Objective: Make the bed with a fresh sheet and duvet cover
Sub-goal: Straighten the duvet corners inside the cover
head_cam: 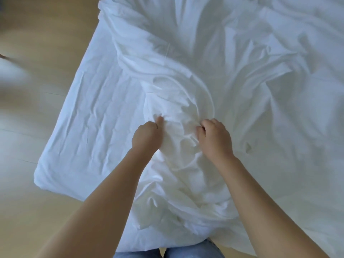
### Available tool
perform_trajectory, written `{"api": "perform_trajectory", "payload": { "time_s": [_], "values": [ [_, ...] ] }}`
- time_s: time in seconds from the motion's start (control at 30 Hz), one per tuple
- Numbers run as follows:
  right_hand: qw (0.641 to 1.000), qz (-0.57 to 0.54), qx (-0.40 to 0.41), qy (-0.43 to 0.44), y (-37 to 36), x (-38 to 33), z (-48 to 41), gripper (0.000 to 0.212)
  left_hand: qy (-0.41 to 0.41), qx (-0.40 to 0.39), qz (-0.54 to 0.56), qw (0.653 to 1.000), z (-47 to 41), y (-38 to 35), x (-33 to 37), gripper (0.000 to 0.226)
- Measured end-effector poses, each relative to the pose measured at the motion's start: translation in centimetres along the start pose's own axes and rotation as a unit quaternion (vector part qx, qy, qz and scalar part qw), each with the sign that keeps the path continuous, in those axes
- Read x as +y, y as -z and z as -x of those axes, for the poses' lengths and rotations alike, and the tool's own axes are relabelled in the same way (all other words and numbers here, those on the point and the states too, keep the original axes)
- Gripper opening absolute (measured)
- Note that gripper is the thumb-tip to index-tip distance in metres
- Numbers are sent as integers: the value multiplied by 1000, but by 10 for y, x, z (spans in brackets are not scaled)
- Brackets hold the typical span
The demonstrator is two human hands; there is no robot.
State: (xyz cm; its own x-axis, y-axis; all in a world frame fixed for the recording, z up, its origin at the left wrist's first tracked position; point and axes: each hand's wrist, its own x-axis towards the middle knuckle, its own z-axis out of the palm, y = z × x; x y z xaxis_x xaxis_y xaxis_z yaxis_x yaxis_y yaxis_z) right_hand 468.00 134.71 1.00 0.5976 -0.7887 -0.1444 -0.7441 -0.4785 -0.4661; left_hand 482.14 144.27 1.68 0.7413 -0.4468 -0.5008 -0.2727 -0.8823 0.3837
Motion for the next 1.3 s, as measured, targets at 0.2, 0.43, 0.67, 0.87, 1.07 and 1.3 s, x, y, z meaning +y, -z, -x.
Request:
{"api": "perform_trajectory", "payload": {
  "time_s": [0.2,0.43,0.67,0.87,1.07,1.3],
  "values": [
    [968,-207,130,-55,24,-4,-4,19,-72,78,39,994,28,27,18,57],
    [904,-288,283,-141,79,27,-28,15,-274,-24,195,942,99,39,121,57],
    [887,-412,97,-185,82,40,-16,19,-235,-201,271,911,72,-12,147,45],
    [920,-249,-151,-261,14,43,5,32,-183,-153,180,954,29,-35,98,33],
    [950,-228,-41,-209,-10,22,25,39,93,75,268,956,-7,-34,13,69],
    [951,-252,103,-150,33,9,14,36,35,-109,124,986,-1,-49,-7,38]
  ]
}}
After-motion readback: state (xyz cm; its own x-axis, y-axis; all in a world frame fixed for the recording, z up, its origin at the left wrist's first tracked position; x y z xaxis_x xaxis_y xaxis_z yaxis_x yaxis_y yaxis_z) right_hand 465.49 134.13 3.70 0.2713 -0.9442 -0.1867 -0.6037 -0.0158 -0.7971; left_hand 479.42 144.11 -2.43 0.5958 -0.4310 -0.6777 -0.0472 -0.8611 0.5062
